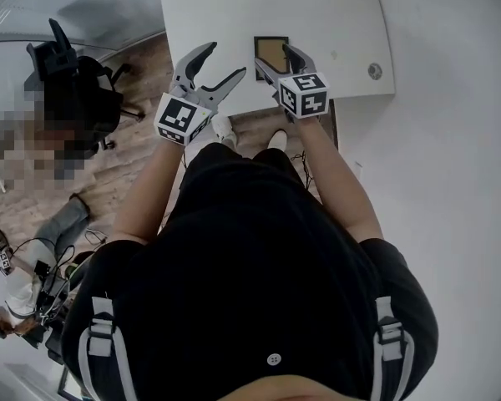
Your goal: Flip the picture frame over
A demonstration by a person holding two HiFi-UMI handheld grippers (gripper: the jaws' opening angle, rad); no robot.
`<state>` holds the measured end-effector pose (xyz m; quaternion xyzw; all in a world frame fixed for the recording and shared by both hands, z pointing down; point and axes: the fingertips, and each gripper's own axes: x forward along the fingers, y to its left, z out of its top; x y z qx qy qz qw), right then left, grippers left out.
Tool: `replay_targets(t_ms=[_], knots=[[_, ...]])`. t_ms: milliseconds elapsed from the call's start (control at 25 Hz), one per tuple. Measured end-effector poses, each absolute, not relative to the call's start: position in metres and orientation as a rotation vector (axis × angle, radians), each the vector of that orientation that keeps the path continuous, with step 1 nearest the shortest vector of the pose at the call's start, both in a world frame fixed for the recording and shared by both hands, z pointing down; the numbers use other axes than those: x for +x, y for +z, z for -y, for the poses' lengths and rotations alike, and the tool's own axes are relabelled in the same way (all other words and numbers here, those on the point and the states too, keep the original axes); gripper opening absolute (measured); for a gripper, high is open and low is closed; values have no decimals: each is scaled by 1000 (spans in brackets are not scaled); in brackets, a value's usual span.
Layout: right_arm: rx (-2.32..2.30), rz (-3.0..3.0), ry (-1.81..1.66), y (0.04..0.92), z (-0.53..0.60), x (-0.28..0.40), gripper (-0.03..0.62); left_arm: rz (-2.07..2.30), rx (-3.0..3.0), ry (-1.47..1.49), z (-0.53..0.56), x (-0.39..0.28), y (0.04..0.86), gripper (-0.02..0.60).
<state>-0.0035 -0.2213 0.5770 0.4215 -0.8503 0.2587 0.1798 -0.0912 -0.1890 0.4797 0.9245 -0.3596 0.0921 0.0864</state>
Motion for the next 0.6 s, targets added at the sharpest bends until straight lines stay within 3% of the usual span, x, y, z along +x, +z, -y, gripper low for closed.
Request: replay_targets(t_ms=[600], knots=[[1221,2079,884,689,221,-11,291,1061,2670,269,227,-93,529,321]])
